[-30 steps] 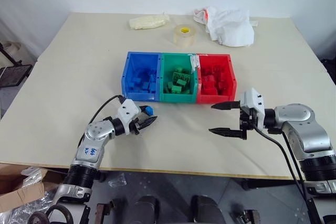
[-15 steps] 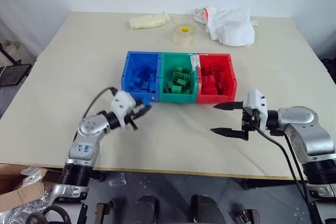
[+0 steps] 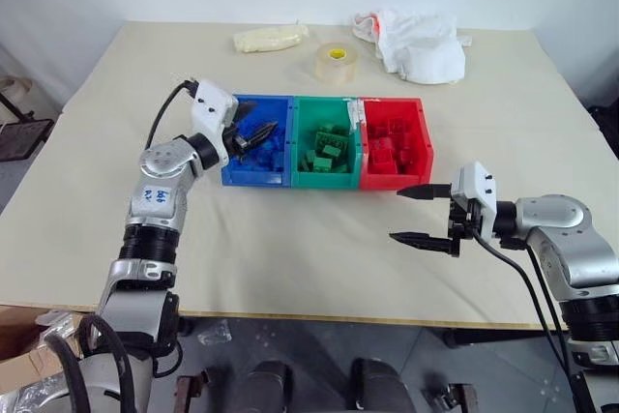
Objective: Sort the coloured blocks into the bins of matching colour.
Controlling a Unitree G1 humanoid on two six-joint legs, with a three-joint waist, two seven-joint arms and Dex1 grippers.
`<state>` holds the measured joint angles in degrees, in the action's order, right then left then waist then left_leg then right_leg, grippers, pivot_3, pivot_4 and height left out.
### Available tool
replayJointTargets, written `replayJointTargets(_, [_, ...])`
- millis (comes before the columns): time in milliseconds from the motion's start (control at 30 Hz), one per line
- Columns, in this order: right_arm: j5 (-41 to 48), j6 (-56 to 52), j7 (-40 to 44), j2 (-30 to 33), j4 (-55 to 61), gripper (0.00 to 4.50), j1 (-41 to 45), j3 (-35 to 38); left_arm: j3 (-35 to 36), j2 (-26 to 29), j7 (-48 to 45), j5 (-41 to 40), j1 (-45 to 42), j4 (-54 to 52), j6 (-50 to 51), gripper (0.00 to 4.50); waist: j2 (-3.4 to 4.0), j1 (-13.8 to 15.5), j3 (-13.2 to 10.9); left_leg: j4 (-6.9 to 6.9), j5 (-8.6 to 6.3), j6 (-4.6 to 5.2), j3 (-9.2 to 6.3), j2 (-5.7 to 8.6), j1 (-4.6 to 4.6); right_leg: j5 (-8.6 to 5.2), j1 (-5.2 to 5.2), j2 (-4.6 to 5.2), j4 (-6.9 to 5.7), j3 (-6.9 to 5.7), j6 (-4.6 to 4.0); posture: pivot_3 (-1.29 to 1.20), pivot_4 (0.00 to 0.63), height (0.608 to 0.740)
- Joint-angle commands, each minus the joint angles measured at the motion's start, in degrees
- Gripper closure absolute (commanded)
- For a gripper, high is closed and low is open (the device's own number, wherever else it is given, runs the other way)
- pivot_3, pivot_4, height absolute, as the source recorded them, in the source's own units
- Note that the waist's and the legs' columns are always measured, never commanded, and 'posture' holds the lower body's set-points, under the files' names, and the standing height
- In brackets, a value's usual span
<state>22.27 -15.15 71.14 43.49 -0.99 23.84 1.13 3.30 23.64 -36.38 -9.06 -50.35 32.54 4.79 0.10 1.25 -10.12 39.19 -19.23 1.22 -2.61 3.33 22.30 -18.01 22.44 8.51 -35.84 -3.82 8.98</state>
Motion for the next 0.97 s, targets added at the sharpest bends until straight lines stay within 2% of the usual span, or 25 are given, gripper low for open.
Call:
replayJointTargets(33, [1.4, 0.5, -0.3, 0.3, 1.4, 0.00, 0.4, 1.9, 0.3, 1.3, -1.5, -0.4, -2.2, -0.7, 1.8, 0.30, 0.00, -0.1, 0.0, 0.00, 0.00, 0.00, 0.00, 0.00, 0.00, 0.00, 0.01, 0.00, 0.00, 0.00, 0.00, 0.00, 0.150, 0.740])
replayJointTargets(67, [1.4, 0.4, -0.2, 0.4, 1.4, 0.00, 0.2, 2.0, 0.4, 2.0, -2.6, -0.8, -2.0, -1.4, 3.2, 0.01, 0.00, -0.1, 0.0, 0.00, 0.00, 0.00, 0.00, 0.00, 0.00, 0.00, 0.01, 0.00, 0.00, 0.00, 0.00, 0.00, 0.150, 0.740])
replayJointTargets(233, [1.4, 0.8, 0.7, 1.0, 0.2, 0.00, 0.7, 2.0, 2.1, 6.5, -9.3, -4.8, 4.6, -12.9, 6.4, 0.01, 0.00, -1.0, 0.0, -0.05, 0.00, 0.00, -0.03, -0.04, 0.00, 0.00, 0.04, 0.00, -0.03, 0.00, 0.00, 0.00, 0.150, 0.740])
replayJointTargets(367, [0.7, 1.7, 2.8, 1.9, -3.1, 0.00, 2.1, 1.6, 6.7, 12.8, -14.2, -10.9, 16.7, -26.7, 12.5, 0.01, 0.00, -1.9, 0.0, -0.08, 0.00, 0.00, -0.05, -0.22, -0.03, 0.00, 0.04, 0.04, -0.03, 0.06, 0.00, 0.00, 0.150, 0.740])
replayJointTargets(533, [-1.1, 3.7, 6.6, 4.4, -8.4, 0.00, 3.0, 1.1, 13.8, 21.0, -22.7, -17.4, 33.0, -35.7, 15.6, 0.01, 0.01, -2.0, 0.0, -0.10, -0.01, -0.01, -0.08, -0.31, -0.02, -0.01, 0.03, 0.03, 0.02, 0.10, -0.02, 0.00, 0.150, 0.740])
replayJointTargets(700, [-3.2, 7.1, 8.1, 6.0, -15.7, 0.00, 5.6, 1.0, 21.6, 23.6, -26.6, -20.0, 43.9, -35.5, 12.1, 0.01, 0.01, -1.2, 0.0, -0.06, 0.00, -0.01, -0.09, -0.31, -0.02, -0.01, -0.06, 0.03, 0.18, 0.12, -0.03, 0.00, 0.150, 0.740])
replayJointTargets(867, [-3.9, 8.2, 8.2, 6.4, -18.9, 0.00, 7.2, 1.3, 24.4, 21.9, -23.6, -18.6, 43.7, -32.3, 5.8, 0.01, 0.01, -1.1, 0.0, -0.06, -0.01, -0.01, -0.11, -0.30, -0.03, -0.01, -0.08, 0.04, 0.20, 0.12, -0.03, 0.00, 0.150, 0.740])
replayJointTargets(967, [-4.0, 8.5, 7.3, 6.3, -19.4, 0.00, 6.9, 1.9, 23.6, 22.2, -23.7, -19.6, 44.4, -33.2, 7.4, 0.01, 0.01, -1.4, 0.0, -0.11, -0.01, -0.01, -0.08, -0.30, -0.03, -0.01, -0.04, 0.04, 0.17, 0.10, -0.03, 0.00, 0.150, 0.740])
